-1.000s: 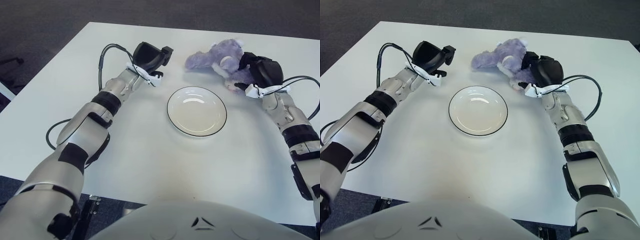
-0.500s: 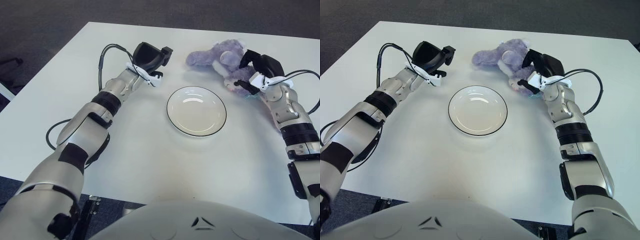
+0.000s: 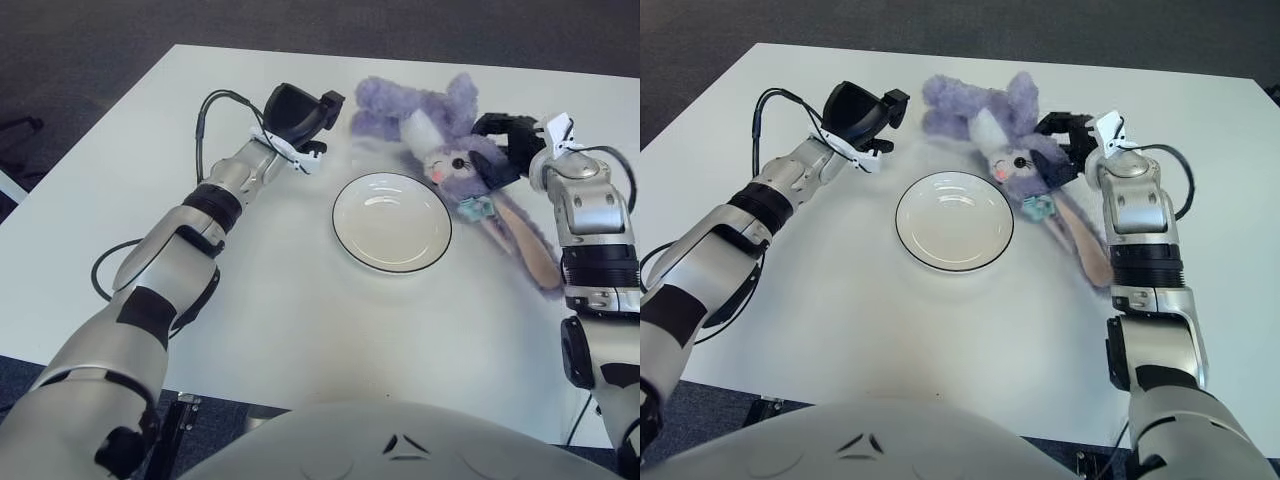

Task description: Put the doll into the plate.

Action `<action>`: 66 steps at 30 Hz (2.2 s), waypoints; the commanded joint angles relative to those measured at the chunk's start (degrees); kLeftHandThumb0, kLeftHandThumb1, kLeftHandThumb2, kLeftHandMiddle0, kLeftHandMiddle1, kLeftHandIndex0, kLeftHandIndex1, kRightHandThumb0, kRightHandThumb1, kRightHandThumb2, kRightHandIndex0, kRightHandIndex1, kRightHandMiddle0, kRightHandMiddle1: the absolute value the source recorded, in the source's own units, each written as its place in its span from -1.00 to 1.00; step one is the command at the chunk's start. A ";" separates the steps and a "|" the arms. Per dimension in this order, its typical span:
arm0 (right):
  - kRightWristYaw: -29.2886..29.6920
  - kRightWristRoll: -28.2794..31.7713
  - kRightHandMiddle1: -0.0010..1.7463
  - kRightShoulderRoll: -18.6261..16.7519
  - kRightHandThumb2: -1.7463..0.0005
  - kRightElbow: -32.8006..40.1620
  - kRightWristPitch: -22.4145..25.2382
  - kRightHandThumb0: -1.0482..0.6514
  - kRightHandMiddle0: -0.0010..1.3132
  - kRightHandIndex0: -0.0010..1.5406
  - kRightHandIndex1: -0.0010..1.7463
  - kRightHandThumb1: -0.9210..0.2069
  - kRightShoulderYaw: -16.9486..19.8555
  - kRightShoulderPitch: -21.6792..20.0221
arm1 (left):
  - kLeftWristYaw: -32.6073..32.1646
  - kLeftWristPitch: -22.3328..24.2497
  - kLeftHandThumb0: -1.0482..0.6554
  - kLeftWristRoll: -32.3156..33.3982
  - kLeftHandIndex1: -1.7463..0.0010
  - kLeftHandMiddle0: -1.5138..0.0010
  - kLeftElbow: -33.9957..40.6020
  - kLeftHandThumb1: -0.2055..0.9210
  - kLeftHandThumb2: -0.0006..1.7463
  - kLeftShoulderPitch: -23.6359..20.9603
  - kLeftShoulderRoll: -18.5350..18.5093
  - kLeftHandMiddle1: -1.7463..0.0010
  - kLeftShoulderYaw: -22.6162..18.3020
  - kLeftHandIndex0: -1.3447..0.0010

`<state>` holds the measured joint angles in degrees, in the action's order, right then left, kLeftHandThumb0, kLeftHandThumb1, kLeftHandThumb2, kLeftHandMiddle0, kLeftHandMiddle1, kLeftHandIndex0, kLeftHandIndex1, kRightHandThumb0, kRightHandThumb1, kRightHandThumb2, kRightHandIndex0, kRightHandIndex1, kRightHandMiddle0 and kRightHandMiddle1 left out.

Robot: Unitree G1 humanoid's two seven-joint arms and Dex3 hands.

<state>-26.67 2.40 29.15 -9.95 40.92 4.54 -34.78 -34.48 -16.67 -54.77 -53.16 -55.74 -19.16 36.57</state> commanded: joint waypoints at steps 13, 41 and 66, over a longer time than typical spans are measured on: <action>1.26 17.25 1.00 -5.18 -0.75 10.57 32.07 0.23 -0.05 0.22 0.61 0.56 16.22 -11.00 | -1.29 -0.82 -0.35 -0.18 -1.00 -0.71 -2.50 -0.11 0.53 0.82 -1.45 -1.00 0.55 0.06; -4.77 32.63 1.00 -2.45 -0.71 4.72 37.01 0.23 -0.10 0.19 0.63 0.50 18.01 -20.26 | -0.48 -3.76 -0.34 2.46 -1.00 -0.63 -8.76 -0.09 0.52 0.05 -0.64 -1.00 -0.12 0.08; -4.15 33.84 1.00 1.58 -0.72 17.59 38.45 0.23 -0.22 0.08 0.83 0.42 9.21 -8.80 | -0.35 -3.16 -0.34 3.10 -1.00 -0.62 -8.52 -0.08 0.51 0.21 -0.78 -1.00 -0.56 0.09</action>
<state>-31.79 36.62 29.28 5.51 80.29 13.80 -44.27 -35.35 -20.07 -52.17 -61.67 -55.46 -19.36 36.40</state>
